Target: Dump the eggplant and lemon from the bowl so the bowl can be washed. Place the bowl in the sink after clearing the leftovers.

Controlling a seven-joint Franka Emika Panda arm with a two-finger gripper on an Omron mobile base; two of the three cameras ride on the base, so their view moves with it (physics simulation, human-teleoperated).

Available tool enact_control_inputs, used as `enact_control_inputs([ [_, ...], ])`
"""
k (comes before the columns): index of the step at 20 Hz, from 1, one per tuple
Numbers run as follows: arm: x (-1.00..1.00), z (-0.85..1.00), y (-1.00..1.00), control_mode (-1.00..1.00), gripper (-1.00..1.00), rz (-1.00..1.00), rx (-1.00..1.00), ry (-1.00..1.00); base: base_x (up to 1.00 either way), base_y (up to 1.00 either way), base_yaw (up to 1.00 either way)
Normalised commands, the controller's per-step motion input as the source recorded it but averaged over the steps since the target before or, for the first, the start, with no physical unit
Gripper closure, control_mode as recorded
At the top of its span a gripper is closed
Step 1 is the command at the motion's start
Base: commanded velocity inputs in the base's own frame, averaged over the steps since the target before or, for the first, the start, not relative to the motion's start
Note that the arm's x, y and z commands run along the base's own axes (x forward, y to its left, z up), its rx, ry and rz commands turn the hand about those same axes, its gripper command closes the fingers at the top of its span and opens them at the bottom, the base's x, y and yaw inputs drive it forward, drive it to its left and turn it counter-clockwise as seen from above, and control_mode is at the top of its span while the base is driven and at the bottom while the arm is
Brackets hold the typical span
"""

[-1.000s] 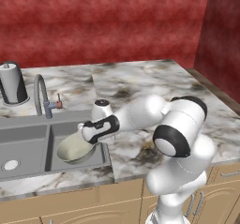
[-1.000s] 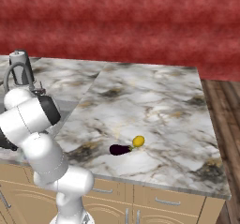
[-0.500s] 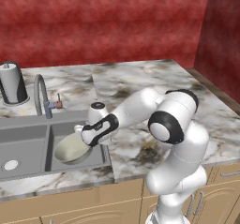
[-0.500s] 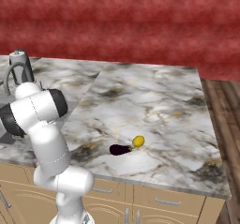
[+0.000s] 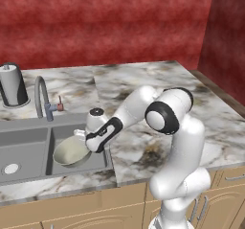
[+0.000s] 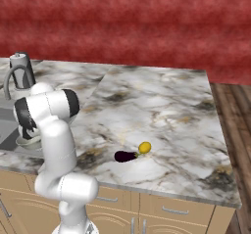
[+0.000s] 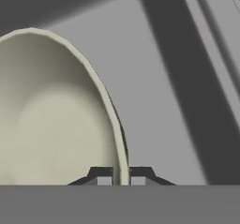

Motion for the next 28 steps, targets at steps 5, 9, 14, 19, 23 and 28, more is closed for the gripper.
enact_control_inputs([
  [5, 0.20, -0.22, 0.02, -1.00, 1.00, -0.04, 0.00, 0.02, 0.00, 0.00, 0.00],
  [9, 0.14, -0.26, 0.06, -1.00, 1.00, -0.04, -0.02, 0.01, 0.00, 0.00, 0.00],
  [14, 0.01, 0.00, 0.01, -1.00, -1.00, 0.00, 0.00, 0.01, 0.00, 0.00, 0.00],
  [19, -0.07, 0.29, 0.00, -1.00, -1.00, 0.00, 0.00, -0.03, 0.00, 0.00, 0.00],
  [23, -0.05, 0.90, 0.11, -1.00, -1.00, 0.00, 0.00, -0.12, 0.00, 0.00, 0.00],
  [28, -0.37, 1.00, -0.05, -1.00, -1.00, -0.02, 0.00, -0.09, 0.00, 0.00, 0.00],
])
